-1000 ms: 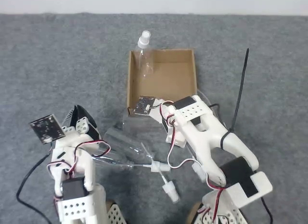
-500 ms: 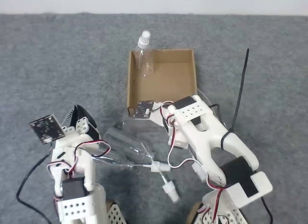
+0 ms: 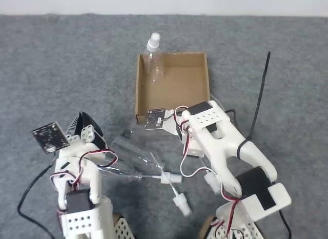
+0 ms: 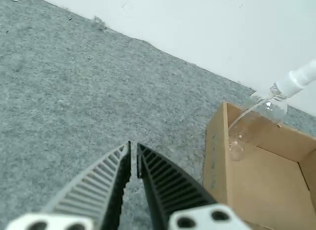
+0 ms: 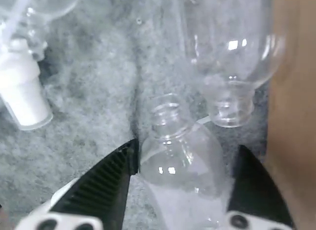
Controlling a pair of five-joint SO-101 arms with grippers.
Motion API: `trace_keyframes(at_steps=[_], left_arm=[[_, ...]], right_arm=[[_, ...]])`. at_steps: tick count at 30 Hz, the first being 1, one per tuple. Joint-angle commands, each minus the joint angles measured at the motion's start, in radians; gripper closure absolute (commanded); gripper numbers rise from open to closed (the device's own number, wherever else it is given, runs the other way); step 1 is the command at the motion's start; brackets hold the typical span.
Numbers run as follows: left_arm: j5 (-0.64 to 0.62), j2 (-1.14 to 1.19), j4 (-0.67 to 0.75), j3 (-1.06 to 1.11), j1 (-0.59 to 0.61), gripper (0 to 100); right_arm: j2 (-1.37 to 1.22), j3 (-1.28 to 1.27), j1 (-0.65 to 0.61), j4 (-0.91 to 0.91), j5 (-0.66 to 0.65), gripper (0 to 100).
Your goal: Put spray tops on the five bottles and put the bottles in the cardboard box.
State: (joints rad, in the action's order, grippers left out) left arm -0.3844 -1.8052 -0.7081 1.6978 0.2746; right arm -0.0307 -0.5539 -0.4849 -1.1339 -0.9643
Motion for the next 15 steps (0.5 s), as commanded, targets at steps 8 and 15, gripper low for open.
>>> trace_keyframes(at_steps=[8, 15], left_arm=[[0.008, -0.020, -0.003, -0.013, -0.003, 99], [0.008, -0.020, -0.003, -0.013, -0.003, 99]], right_arm=[[0.022, 0.035, 0.007, -0.004, 0.083, 89.0], [0.024, 0.057, 0.008, -0.013, 0.094, 89.0]])
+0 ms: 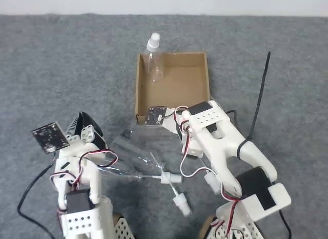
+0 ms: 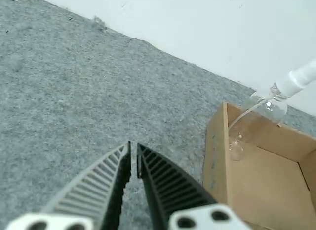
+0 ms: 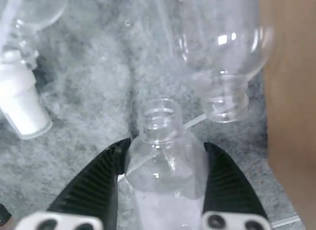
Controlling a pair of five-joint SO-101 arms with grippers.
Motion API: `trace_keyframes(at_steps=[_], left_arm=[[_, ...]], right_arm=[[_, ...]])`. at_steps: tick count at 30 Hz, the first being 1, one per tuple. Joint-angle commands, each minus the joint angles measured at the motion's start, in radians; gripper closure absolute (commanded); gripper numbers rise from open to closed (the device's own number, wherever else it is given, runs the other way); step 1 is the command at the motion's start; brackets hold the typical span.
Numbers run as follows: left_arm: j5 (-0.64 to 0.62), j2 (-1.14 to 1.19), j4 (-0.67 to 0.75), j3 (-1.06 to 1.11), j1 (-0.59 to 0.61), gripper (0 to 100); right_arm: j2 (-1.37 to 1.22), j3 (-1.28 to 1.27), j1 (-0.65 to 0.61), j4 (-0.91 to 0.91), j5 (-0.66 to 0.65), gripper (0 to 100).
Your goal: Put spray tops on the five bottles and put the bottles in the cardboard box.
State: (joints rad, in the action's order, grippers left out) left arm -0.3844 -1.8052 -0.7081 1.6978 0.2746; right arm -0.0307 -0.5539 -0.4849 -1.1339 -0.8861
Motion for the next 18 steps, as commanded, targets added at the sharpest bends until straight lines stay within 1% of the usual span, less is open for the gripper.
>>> trace_keyframes(at_steps=[1, 5, 8, 10, 15, 18], left_arm=[[0.008, -0.020, -0.003, -0.013, -0.003, 99], [0.008, -0.020, -0.003, -0.013, -0.003, 99], [0.008, -0.020, -0.003, -0.013, -0.003, 99], [0.008, -0.020, -0.003, -0.013, -0.003, 99], [0.008, -0.020, -0.003, -0.013, -0.003, 99], [0.008, -0.020, -0.003, -0.013, -0.003, 99]], right_arm=[[0.024, 0.057, 0.008, -0.013, 0.015, 89.0], [0.041, 0.057, 0.007, -0.015, 0.020, 89.0], [0.099, 0.051, 0.007, -0.015, 0.117, 89.0], [0.147, 0.049, 0.007, -0.045, 0.163, 89.0], [0.231, 0.049, -0.008, -0.105, 0.173, 89.0], [0.269, 0.023, -0.027, -0.104, 0.198, 89.0]])
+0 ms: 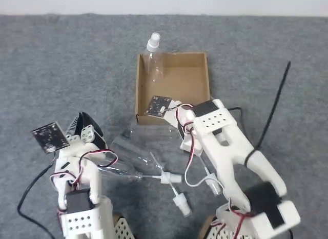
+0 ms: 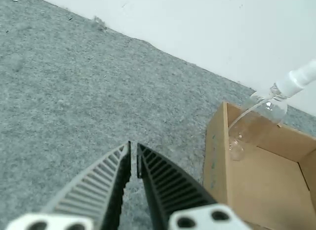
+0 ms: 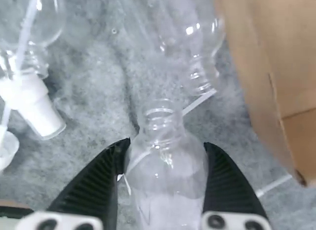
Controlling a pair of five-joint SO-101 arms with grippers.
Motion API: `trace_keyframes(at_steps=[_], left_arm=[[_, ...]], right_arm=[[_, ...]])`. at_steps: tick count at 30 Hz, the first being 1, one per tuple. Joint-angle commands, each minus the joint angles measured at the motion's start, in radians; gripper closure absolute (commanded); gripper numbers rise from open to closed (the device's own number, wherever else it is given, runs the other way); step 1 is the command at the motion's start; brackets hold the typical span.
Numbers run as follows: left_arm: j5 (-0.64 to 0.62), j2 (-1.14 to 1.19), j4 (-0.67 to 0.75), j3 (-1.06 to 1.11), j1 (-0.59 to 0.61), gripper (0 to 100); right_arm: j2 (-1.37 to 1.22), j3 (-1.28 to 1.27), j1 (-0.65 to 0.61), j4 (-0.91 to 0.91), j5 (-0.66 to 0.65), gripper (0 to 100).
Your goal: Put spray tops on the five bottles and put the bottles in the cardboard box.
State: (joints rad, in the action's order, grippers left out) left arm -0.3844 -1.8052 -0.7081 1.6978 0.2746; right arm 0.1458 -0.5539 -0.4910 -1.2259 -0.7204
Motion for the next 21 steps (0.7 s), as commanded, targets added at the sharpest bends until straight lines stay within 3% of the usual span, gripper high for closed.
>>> trace_keyframes(at_steps=[1, 11, 21], left_arm=[[0.008, -0.020, -0.003, -0.013, -0.003, 99], [0.008, -0.020, -0.003, -0.013, -0.003, 99], [0.008, -0.020, -0.003, -0.013, -0.003, 99]], right_arm=[[0.102, 0.021, -0.024, -0.012, 0.054, 89.0], [0.226, 0.025, -0.028, -0.010, 0.206, 89.0], [0.364, 0.021, -0.030, -0.038, 0.218, 89.0]])
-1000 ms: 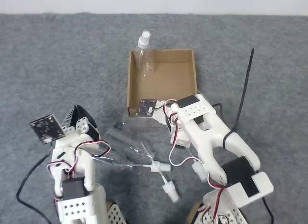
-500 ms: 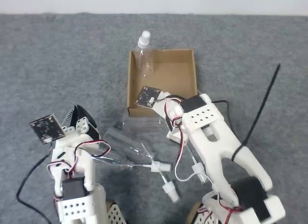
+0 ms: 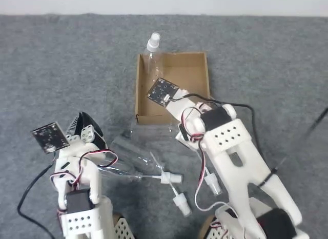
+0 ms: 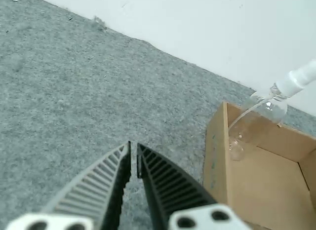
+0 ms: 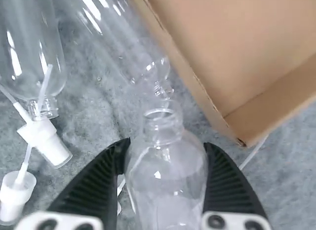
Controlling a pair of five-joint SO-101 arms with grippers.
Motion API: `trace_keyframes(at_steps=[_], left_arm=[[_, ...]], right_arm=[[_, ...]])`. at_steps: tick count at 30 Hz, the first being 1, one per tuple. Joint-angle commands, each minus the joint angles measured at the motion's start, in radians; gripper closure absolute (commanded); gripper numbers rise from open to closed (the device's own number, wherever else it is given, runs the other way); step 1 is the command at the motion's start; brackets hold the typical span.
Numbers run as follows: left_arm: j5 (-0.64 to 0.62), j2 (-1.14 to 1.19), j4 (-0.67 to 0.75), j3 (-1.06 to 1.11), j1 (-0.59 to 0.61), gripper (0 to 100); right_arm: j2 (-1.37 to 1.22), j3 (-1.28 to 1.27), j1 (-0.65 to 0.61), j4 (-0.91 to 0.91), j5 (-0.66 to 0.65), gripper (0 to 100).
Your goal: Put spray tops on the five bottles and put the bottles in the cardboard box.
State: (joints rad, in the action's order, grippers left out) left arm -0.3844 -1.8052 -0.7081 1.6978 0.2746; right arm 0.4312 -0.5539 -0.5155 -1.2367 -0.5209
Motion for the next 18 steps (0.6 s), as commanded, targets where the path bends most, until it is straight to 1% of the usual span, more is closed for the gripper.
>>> trace_keyframes(at_steps=[1, 11, 18], left_arm=[[0.008, -0.020, -0.003, -0.013, -0.003, 99], [0.008, -0.020, -0.003, -0.013, -0.003, 99], [0.008, -0.020, -0.002, -0.013, -0.003, 99]], right_arm=[[0.090, 0.023, -0.005, -0.035, 0.035, 89.0], [0.228, 0.009, -0.005, -0.045, 0.227, 89.0], [0.328, -0.117, 0.002, -0.012, 0.232, 89.0]])
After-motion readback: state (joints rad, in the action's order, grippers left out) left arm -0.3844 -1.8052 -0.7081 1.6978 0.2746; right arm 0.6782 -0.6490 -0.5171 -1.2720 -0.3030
